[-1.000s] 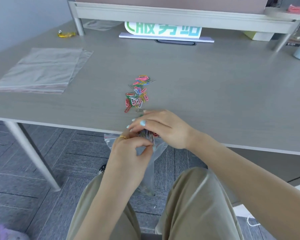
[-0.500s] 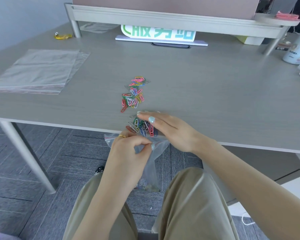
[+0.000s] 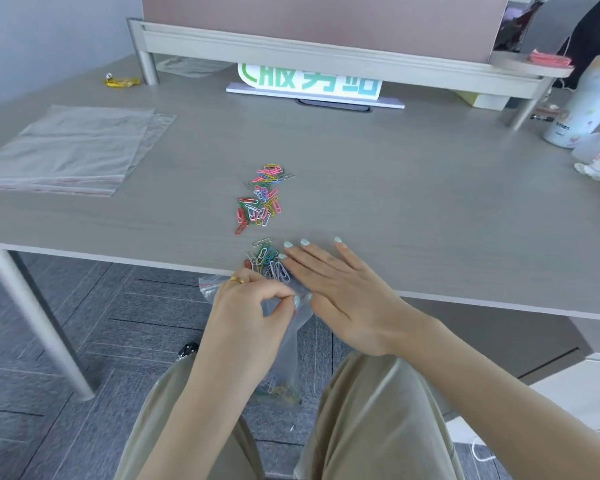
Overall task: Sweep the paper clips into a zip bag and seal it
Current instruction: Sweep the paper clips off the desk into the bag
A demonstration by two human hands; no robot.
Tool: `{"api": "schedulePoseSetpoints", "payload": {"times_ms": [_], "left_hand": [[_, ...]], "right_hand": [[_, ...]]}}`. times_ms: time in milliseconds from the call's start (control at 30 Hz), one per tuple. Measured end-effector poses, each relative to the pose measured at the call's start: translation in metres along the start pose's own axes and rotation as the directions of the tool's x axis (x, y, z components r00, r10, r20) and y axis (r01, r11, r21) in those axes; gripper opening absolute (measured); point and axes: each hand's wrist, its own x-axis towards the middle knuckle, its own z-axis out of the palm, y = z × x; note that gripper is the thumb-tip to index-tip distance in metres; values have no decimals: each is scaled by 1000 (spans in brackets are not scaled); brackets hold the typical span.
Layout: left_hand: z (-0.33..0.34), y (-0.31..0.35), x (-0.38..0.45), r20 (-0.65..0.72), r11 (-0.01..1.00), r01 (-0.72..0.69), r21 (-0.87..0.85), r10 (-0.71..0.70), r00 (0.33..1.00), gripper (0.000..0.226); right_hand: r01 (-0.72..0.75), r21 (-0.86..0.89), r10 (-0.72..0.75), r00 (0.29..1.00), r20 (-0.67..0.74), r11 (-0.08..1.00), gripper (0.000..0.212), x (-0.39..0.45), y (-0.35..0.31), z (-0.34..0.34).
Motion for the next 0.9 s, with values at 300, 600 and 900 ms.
{"api": "schedulePoseSetpoints", "payload": {"times_ms": [300,600,900], "left_hand": [[-1,-2,-2,-3,1000,-10,18,10,1000,9],[-8,-3,2,-18,1000,3,9,-3,1000,13],[-6,-1,3,-11,1000,10,-7,-10,1000,11]], "right_hand": [[-102,530,114,993,10,842,60,51,-3,-11],[11,655,1,1000,-18,756,53,50,-16,-10],[-1,943,38,999,-13,332,47,40,-12,-9]]}}
